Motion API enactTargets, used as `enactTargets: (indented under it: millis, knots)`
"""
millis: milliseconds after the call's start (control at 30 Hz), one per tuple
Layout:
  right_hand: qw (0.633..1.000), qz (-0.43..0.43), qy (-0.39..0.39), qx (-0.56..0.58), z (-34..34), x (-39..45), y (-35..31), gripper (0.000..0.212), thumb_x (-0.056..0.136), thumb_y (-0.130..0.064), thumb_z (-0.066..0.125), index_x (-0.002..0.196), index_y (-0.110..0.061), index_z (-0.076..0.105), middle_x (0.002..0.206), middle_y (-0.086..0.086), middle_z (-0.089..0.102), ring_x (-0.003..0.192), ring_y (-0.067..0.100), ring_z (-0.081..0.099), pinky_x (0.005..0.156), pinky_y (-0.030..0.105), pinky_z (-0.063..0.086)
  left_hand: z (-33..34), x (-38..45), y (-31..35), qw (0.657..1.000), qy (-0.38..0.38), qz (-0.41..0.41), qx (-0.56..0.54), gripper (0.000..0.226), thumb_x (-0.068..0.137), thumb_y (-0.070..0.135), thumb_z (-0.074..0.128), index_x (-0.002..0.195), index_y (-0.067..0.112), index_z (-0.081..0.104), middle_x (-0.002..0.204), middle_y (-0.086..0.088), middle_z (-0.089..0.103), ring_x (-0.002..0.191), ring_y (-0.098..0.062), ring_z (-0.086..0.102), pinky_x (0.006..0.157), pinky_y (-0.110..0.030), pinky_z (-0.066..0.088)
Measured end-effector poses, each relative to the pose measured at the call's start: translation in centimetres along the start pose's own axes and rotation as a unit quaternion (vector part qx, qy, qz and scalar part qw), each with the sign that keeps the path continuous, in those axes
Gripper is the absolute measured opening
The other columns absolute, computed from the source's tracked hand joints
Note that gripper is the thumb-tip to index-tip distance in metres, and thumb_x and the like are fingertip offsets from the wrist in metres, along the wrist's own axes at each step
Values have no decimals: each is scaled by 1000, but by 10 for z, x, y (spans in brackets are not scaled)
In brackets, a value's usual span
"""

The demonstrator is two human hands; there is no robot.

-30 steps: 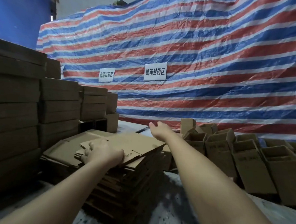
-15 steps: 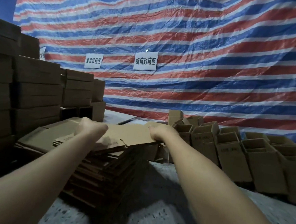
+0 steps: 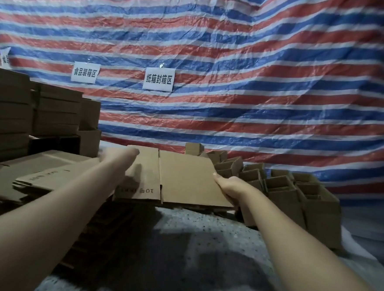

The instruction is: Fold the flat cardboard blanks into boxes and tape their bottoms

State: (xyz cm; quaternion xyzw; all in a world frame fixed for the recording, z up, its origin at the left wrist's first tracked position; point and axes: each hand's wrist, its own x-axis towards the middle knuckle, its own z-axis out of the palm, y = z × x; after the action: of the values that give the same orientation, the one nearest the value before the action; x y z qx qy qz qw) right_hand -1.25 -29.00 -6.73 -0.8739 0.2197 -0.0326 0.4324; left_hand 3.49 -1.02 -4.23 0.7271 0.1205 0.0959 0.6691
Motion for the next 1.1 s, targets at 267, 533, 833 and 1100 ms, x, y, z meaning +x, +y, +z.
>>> enactTargets:
  millis: [267,533,833,1100]
  knots:
    - [960,-113,121,224,-83,-55,41,47,99,-52,55,123,-12,64,103,0,74,90,16,72,68,30,60,69,-67,33,991,-107,73,-46,35,94,55,52,94,20,53,89,-3,62,82,-21,60,68,-33,47]
    - [902,-175,275,282,-129,-119,74,48,92,-62,58,114,-20,66,107,4,73,103,26,69,96,51,55,96,-119,25,953,-200,206,-95,38,90,65,52,96,28,62,94,4,69,86,-14,64,61,-30,46]
    - [869,-225,252,362,-130,-137,128,35,87,-47,70,97,-14,73,96,12,77,90,29,76,82,49,60,114,-149,-25,920,-268,227,-174,35,84,56,60,105,29,66,90,8,74,81,-10,73,62,-30,59]
    - [881,-172,253,361,-95,-118,159,54,91,-57,61,97,-5,72,100,28,71,100,46,68,93,66,52,131,-141,-82,933,-246,212,-156,27,87,46,62,105,25,63,100,-3,72,90,-19,71,72,-40,60]
